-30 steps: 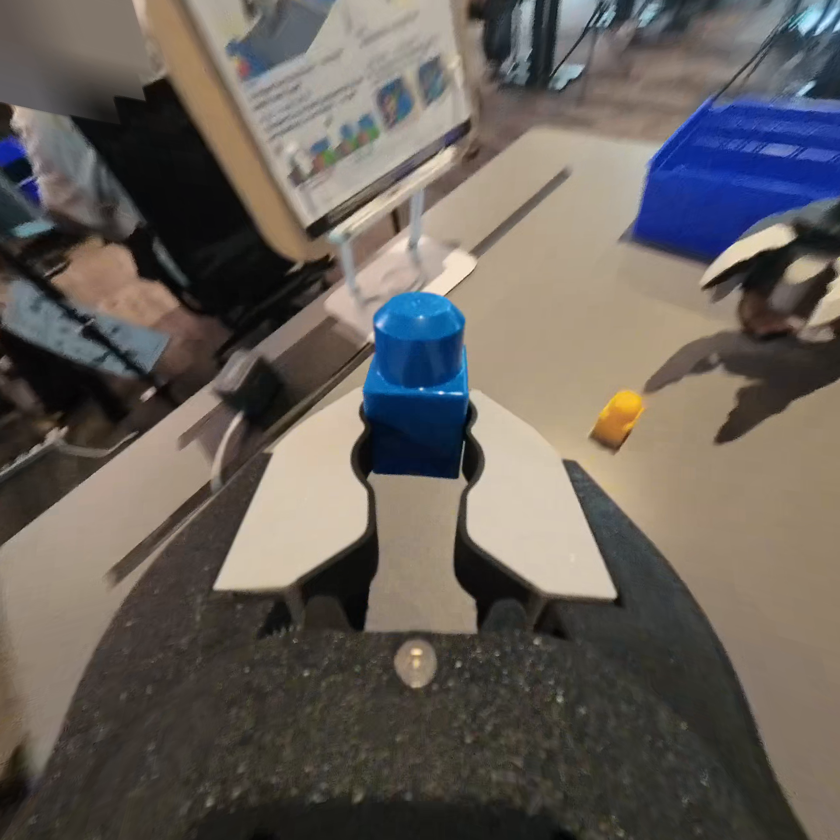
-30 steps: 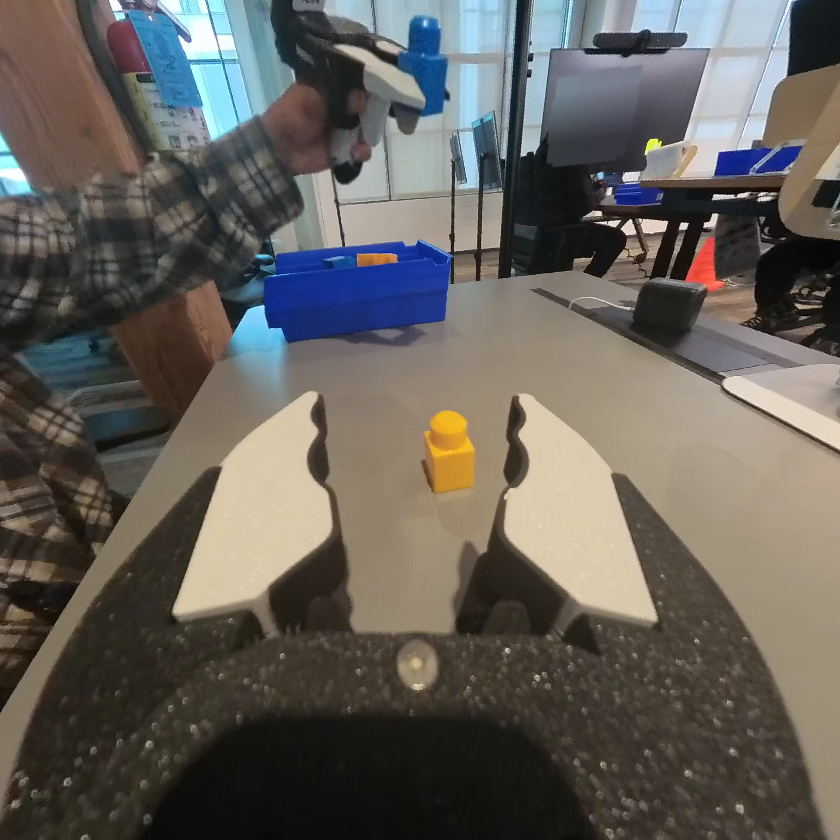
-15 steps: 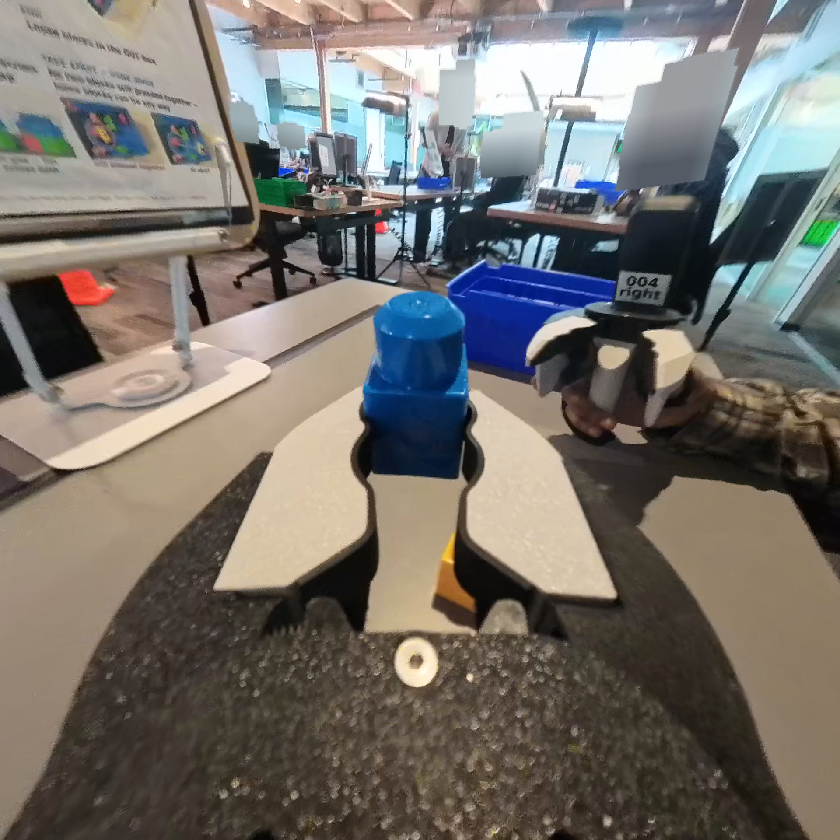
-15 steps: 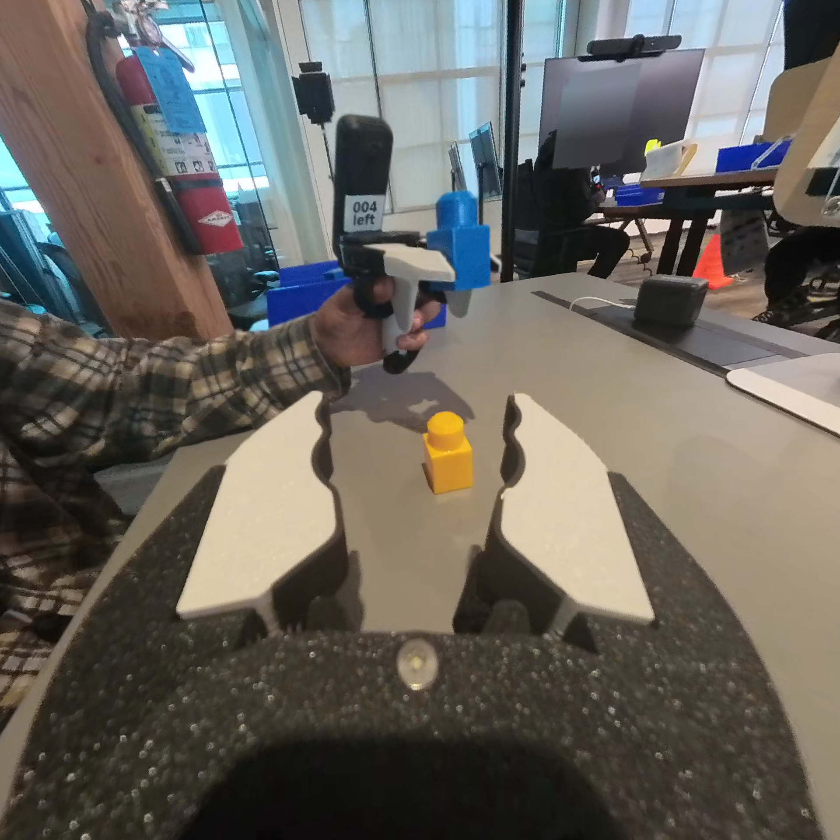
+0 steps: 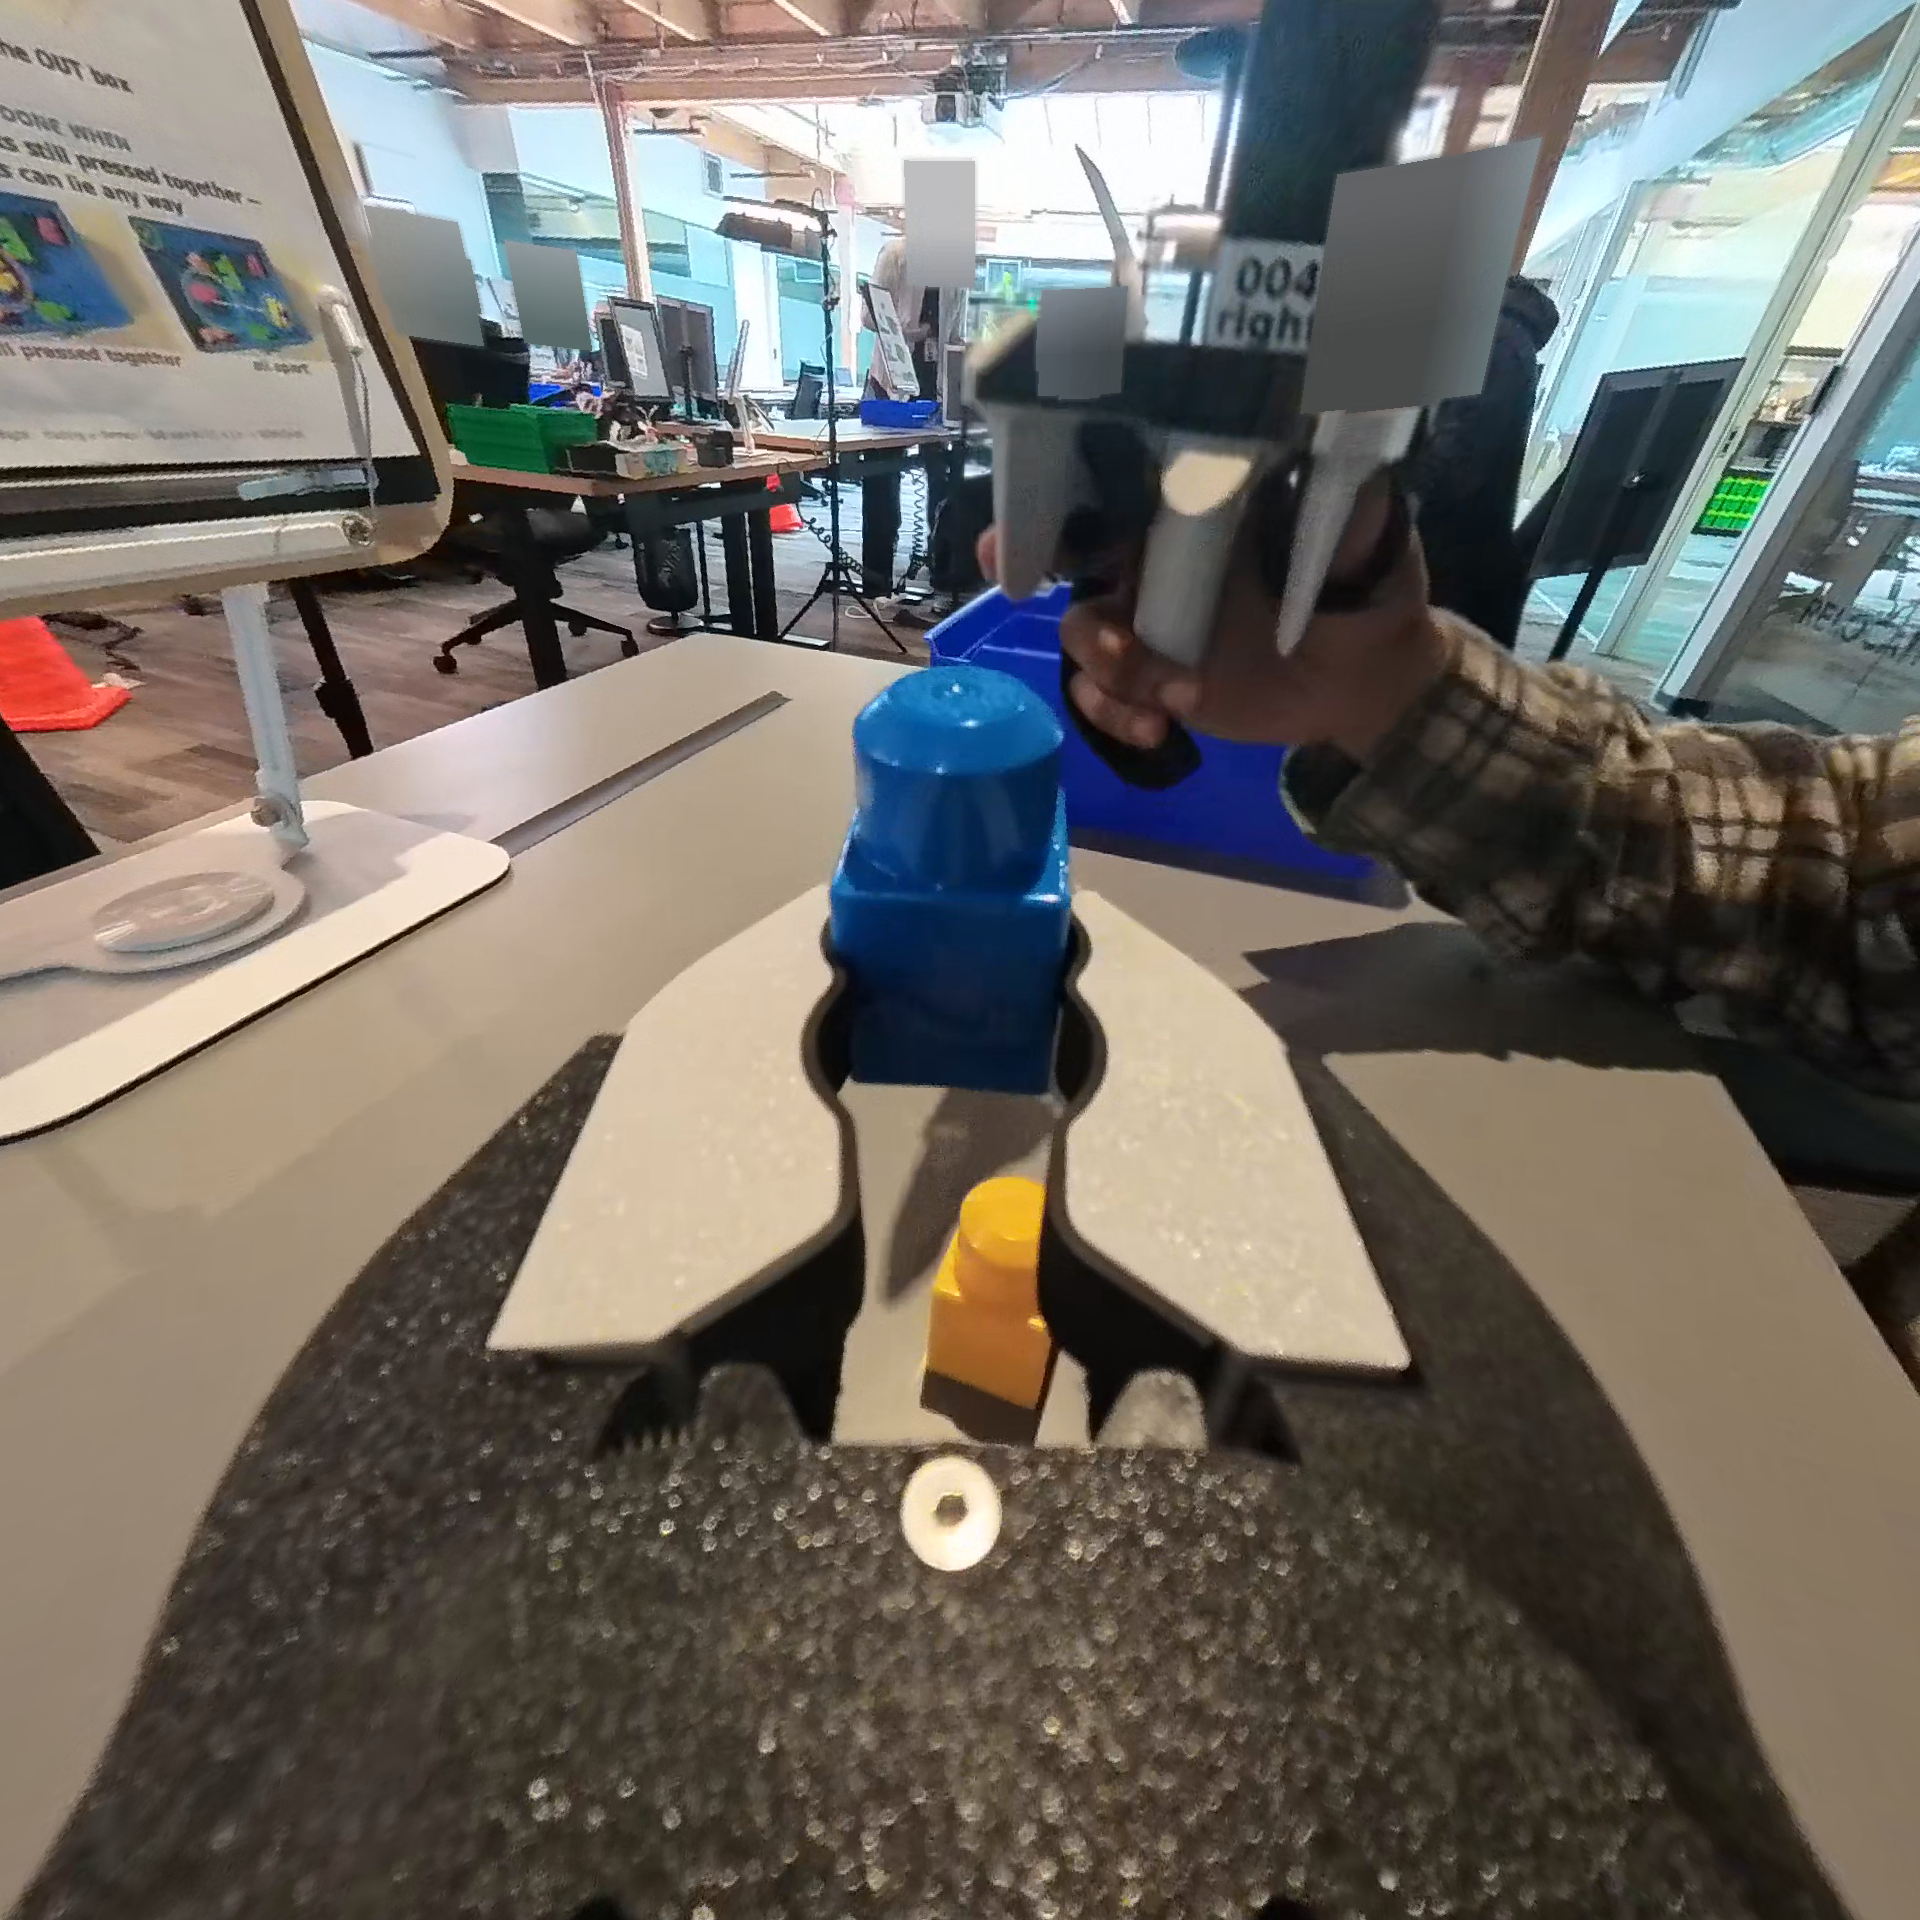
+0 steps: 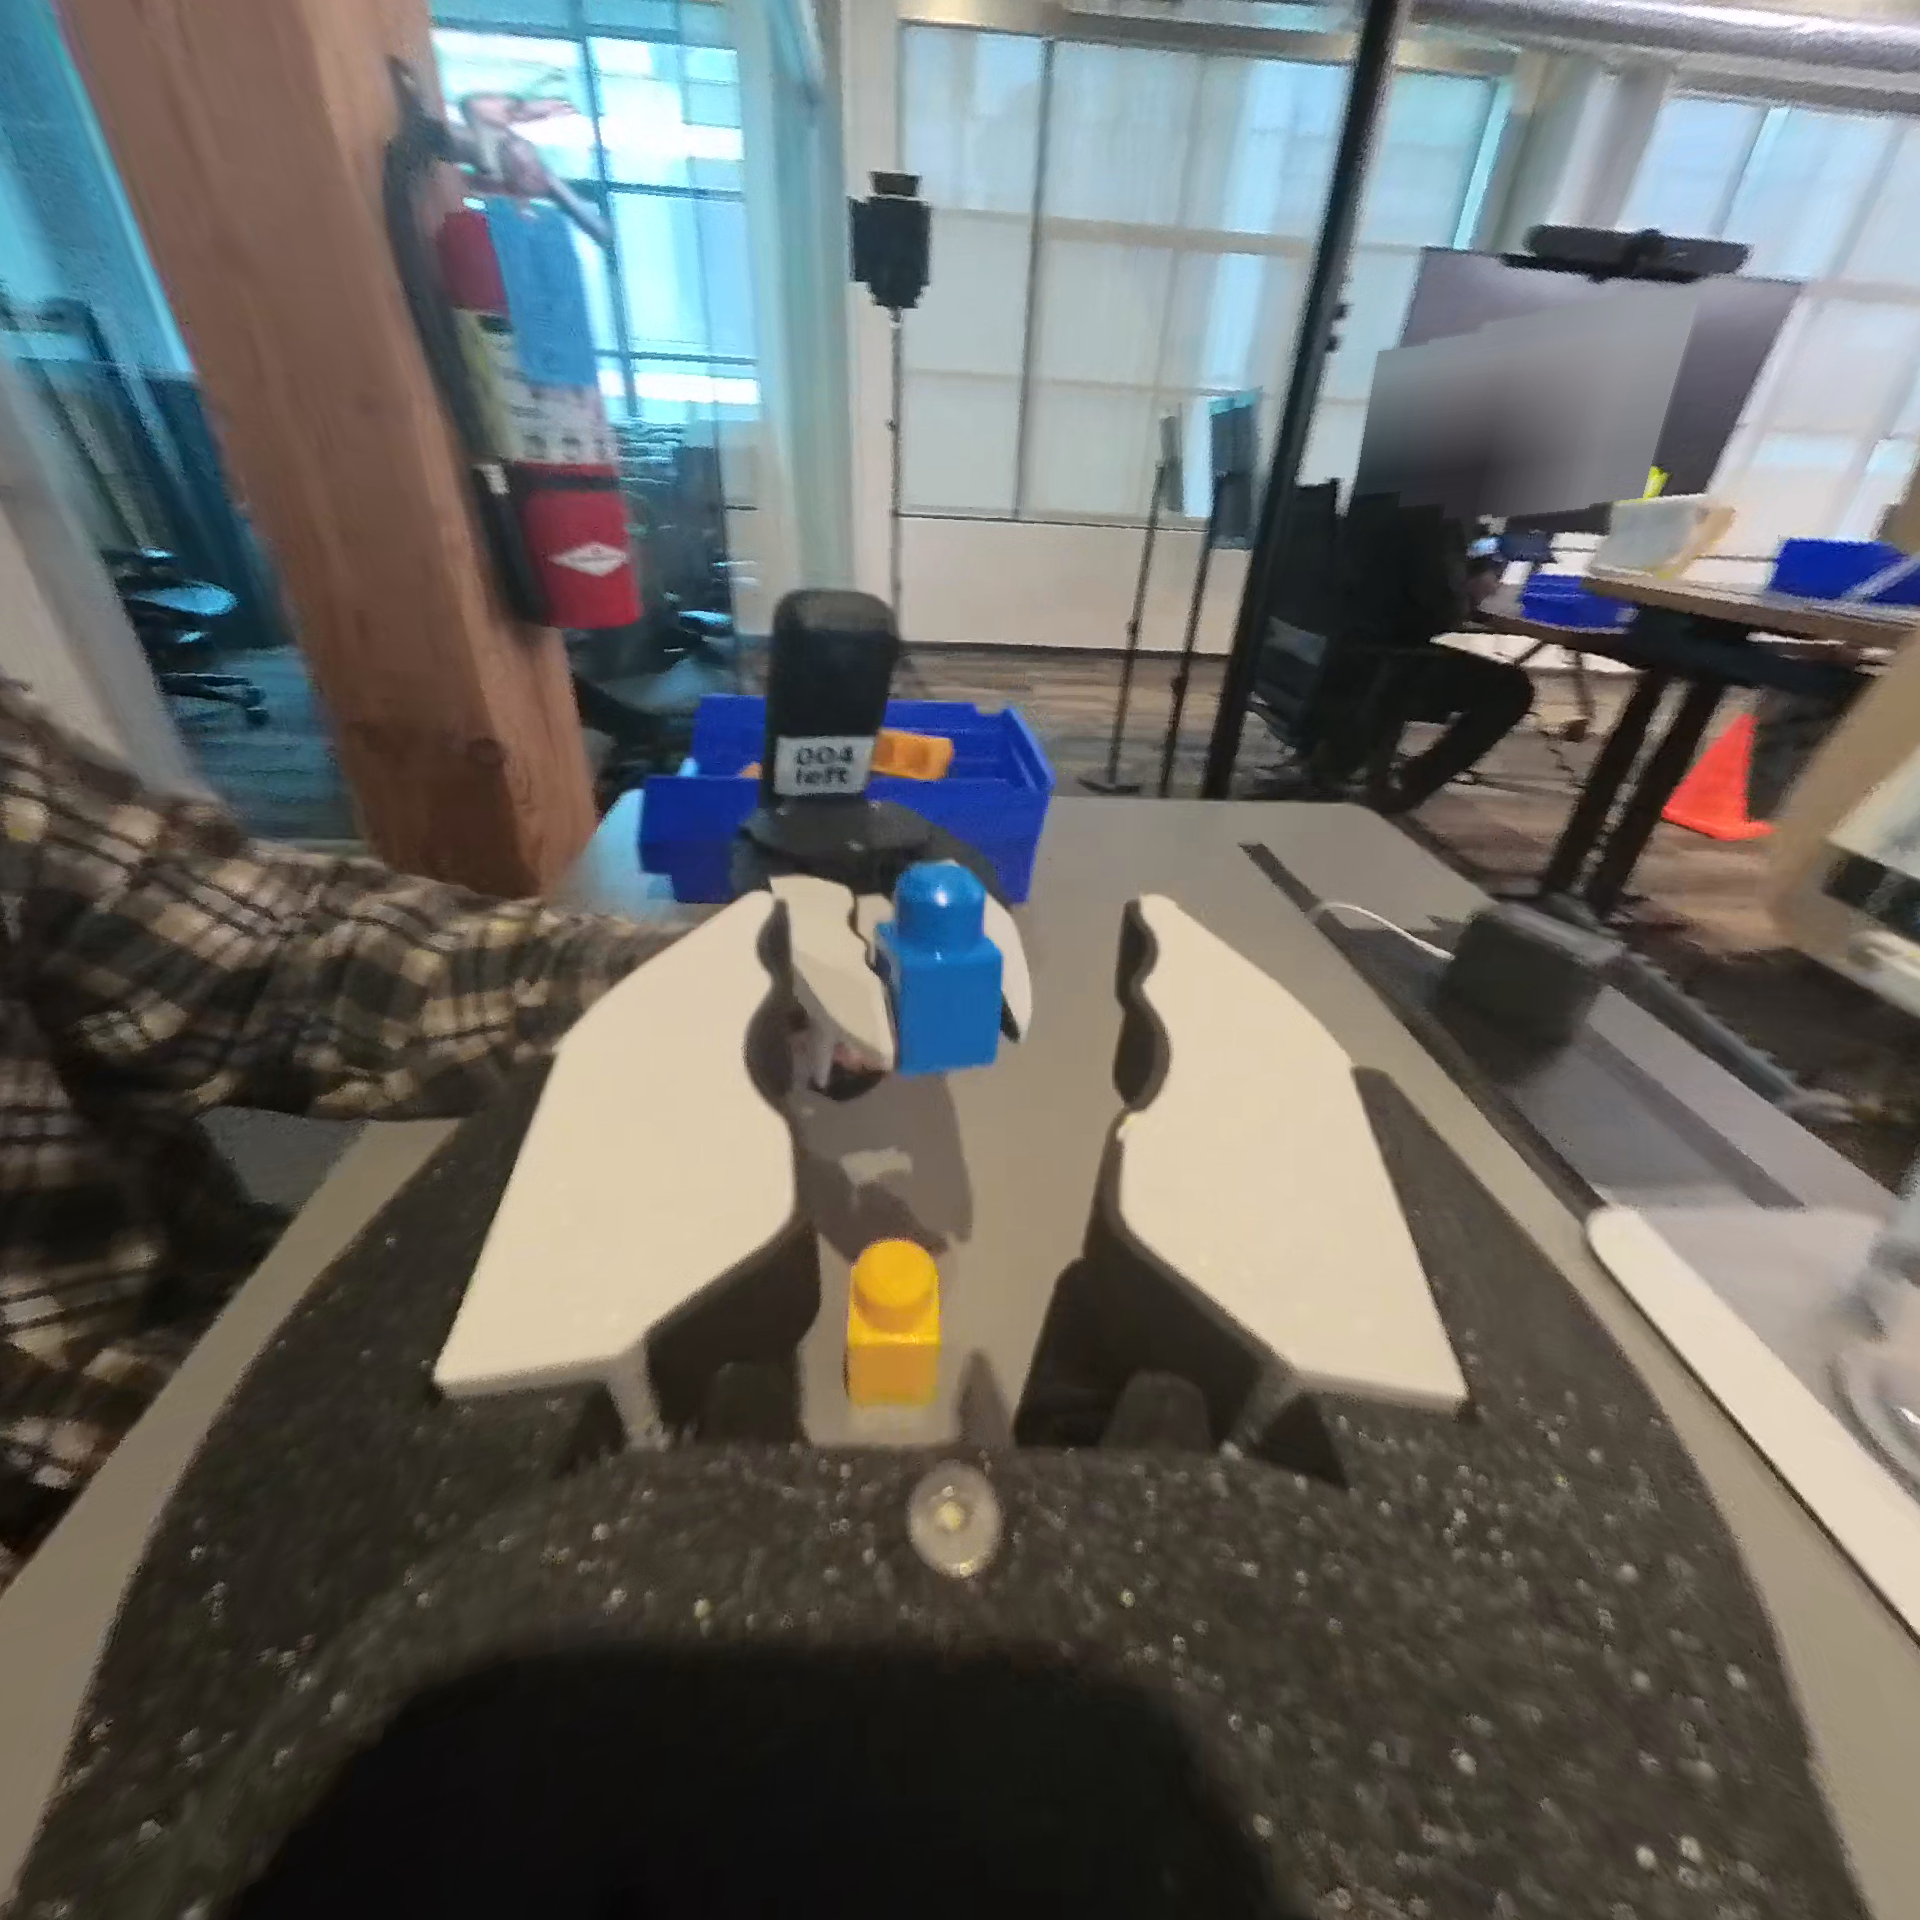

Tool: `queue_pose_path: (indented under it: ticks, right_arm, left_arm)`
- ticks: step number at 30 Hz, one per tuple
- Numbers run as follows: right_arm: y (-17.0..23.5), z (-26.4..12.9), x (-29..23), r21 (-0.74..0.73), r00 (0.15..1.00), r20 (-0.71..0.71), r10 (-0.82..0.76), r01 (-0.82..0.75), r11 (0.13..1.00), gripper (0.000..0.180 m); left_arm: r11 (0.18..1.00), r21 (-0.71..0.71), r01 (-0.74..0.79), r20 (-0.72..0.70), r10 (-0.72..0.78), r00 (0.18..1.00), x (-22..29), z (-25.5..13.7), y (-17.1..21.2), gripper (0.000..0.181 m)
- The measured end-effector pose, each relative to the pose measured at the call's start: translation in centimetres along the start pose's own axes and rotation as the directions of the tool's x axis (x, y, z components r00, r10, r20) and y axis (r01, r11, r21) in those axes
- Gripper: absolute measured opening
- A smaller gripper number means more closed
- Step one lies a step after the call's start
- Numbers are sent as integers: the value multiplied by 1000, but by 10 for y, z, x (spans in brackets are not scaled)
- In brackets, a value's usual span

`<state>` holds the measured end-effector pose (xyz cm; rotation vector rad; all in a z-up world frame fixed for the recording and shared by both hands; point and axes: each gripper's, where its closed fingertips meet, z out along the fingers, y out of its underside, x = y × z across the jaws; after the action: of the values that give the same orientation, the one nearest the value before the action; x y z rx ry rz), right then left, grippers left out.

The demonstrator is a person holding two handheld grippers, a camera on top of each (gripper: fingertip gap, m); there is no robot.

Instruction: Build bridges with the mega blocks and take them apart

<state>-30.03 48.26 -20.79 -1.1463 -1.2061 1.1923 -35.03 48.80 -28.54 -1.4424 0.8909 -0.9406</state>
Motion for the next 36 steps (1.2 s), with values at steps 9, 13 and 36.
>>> queue_pose_path:
  ticks: [9, 13, 36]
  right_arm:
    - [15, 40, -5, -32, 994, 105, 21, -18, 999, 54]
    - [19, 45, -10, -28, 988, 145, 47, -43, 999, 52]
    - [59, 63, -31, -219, 971, 236, 31, 22, 975, 37]
  left_arm:
    - [1000, -25, -16, -22, 15, 1000, 6, 5, 5, 36]
    - [999, -41, -29, -46, 27, 999, 13, 7, 6, 36]
    - [992, -88, -86, -110, 76, 991, 32, 16, 12, 36]
